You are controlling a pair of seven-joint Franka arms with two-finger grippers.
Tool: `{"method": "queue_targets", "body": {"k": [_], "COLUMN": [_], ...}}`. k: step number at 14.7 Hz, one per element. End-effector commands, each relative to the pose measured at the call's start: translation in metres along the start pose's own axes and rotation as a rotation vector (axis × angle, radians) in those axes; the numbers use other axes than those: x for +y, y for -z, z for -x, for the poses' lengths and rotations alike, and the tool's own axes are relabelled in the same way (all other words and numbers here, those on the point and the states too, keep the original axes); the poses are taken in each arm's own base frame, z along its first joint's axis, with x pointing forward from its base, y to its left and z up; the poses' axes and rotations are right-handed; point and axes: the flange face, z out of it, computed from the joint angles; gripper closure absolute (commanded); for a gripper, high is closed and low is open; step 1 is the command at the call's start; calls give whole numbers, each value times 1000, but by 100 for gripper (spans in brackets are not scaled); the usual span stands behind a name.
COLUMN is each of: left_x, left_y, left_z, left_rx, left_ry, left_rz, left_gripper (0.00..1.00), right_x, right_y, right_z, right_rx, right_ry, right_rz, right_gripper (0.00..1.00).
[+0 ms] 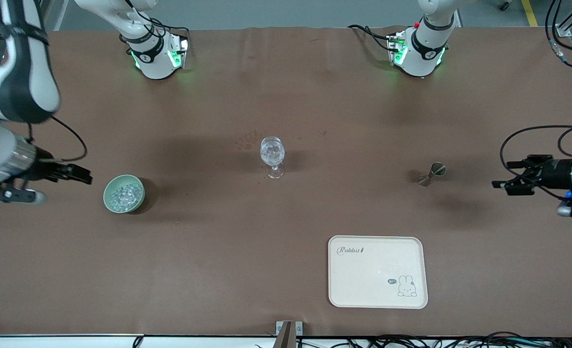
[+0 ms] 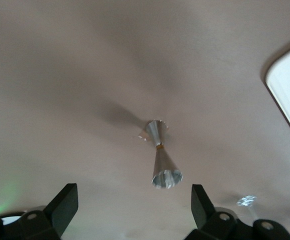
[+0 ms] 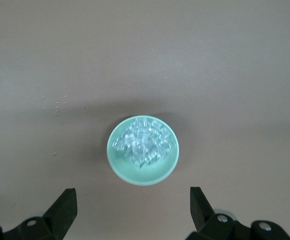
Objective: Pour wine and add ice with both arms
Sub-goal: 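Reach the right gripper to the ice bowl while the left gripper reaches the jigger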
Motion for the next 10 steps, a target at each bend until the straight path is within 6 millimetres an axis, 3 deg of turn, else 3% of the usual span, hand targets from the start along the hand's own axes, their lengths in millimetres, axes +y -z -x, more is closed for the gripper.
{"method": "queue_targets", "body": {"k": [1, 4, 7, 10], "left_x": [-2, -13, -23, -25], "left_y": [-33, -84, -127, -167], "left_z": [-31, -57, -73, -67], "left_rx": [-78, -207, -305, -401], "left_ry": [73, 141, 196, 238], "left_rz": [77, 154, 197, 221], "left_gripper": [0, 0, 2, 8], "right_x": [2, 4, 0, -1], "right_y": [-61, -120, -142, -159], "right_z": [5, 9, 9, 18], "right_rx": [3, 26, 27, 9], "right_ry": [30, 56, 70, 71], "right_rz": [-13, -3, 1, 2], "right_gripper": [0, 3, 23, 33]}}
